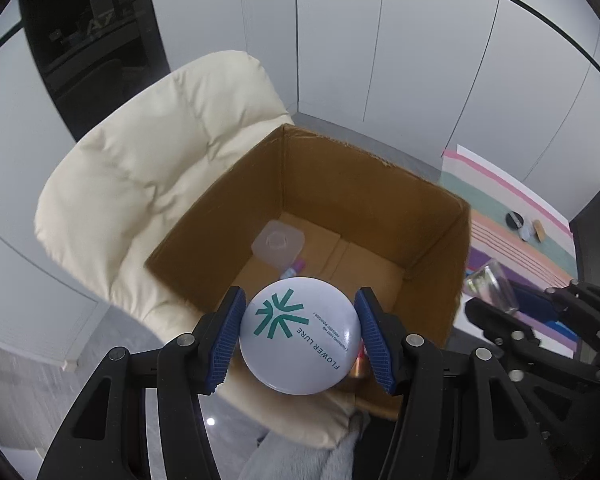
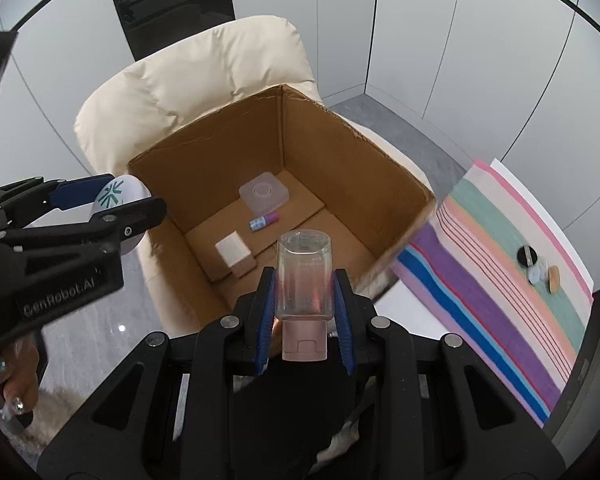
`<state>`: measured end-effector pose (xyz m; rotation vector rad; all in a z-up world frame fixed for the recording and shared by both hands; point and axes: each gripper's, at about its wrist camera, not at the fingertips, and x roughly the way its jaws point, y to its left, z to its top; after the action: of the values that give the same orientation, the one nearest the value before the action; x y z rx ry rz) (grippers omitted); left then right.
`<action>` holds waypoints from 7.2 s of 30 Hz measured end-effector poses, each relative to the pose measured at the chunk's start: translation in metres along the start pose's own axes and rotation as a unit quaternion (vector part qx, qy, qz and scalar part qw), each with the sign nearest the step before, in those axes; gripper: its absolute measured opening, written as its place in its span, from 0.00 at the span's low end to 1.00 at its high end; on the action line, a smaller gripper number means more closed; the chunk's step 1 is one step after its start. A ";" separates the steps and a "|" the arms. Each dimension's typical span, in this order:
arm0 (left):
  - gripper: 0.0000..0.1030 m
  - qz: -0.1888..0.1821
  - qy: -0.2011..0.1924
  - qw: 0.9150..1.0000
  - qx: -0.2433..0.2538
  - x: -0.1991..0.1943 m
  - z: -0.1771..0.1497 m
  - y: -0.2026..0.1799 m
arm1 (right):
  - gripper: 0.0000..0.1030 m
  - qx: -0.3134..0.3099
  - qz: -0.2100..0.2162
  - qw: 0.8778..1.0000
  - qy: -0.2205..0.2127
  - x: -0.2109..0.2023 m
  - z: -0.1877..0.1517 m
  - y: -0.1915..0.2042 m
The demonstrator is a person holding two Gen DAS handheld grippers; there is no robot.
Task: Organize objects
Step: 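Open both tools over the cardboard box to drop the compact and bottle, then move both tools back from the box toward the striped cloth, then grasp the black puff with the left tool while the right tool grasps the beige sponge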
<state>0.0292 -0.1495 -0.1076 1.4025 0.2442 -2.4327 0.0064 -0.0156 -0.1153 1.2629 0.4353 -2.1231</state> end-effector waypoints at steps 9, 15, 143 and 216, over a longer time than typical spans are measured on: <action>0.56 0.015 0.017 1.000 -0.008 0.069 0.057 0.008 | 0.28 0.023 0.005 0.999 0.026 0.071 0.040 -0.020; 0.56 0.000 0.019 1.000 -0.009 0.094 0.072 0.010 | 0.28 0.034 0.001 0.999 0.035 0.099 0.063 -0.031; 0.85 -0.127 -0.020 0.955 0.267 0.118 0.058 -0.460 | 0.87 0.449 -0.162 0.878 -0.027 -0.023 -0.251 -0.449; 0.13 -0.061 -0.002 0.958 0.281 0.320 0.078 -0.569 | 0.10 0.375 -0.125 0.916 -0.073 0.140 -0.177 -0.549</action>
<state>-0.3874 0.2974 -0.3521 1.6360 -0.4115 -2.7344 -0.2860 0.4482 -0.3417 1.4779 -0.3526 -2.7099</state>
